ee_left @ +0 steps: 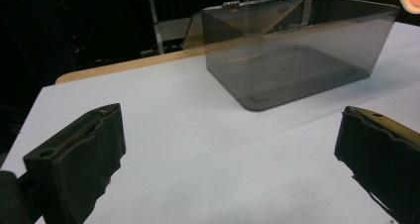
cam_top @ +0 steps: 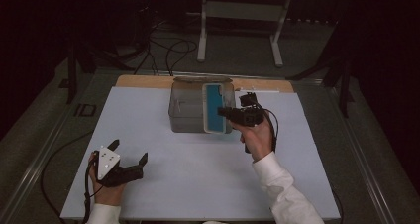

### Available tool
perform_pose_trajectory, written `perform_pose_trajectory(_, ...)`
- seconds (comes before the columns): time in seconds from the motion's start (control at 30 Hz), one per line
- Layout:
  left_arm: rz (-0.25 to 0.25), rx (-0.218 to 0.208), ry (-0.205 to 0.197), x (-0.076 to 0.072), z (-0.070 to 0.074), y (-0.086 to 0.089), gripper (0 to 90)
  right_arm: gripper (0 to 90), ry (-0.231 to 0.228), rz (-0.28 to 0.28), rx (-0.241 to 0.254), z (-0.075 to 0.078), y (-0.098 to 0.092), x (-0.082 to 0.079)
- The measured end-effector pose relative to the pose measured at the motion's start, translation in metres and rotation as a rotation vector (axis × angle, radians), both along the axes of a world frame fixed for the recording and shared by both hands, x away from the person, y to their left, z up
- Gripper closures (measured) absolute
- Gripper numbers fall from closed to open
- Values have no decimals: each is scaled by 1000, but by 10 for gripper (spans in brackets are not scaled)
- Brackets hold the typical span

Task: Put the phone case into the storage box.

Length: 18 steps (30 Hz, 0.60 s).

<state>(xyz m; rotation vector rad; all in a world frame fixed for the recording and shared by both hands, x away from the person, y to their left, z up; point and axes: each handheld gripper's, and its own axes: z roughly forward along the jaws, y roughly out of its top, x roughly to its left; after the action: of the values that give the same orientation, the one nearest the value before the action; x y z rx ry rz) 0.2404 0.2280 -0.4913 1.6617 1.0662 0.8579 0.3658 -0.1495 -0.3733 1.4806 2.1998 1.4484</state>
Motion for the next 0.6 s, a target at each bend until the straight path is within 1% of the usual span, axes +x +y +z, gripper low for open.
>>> perform_pose_trajectory(0.13,2,2,7,0,-1,0,2,818,4,0,-16,5,3,4)
perform_pose_trajectory(0.23,1,0,0,0,-1,0,3,818,2,1,-34,8,5,7)
perform_pose_trajectory(0.4,6,1,8,0,0,0,3,818,10,-7,-45,13,6,14)
perform_pose_trajectory(0.6,5,-3,4,-1,-1,0,3,818,15,-14,-64,18,8,21)
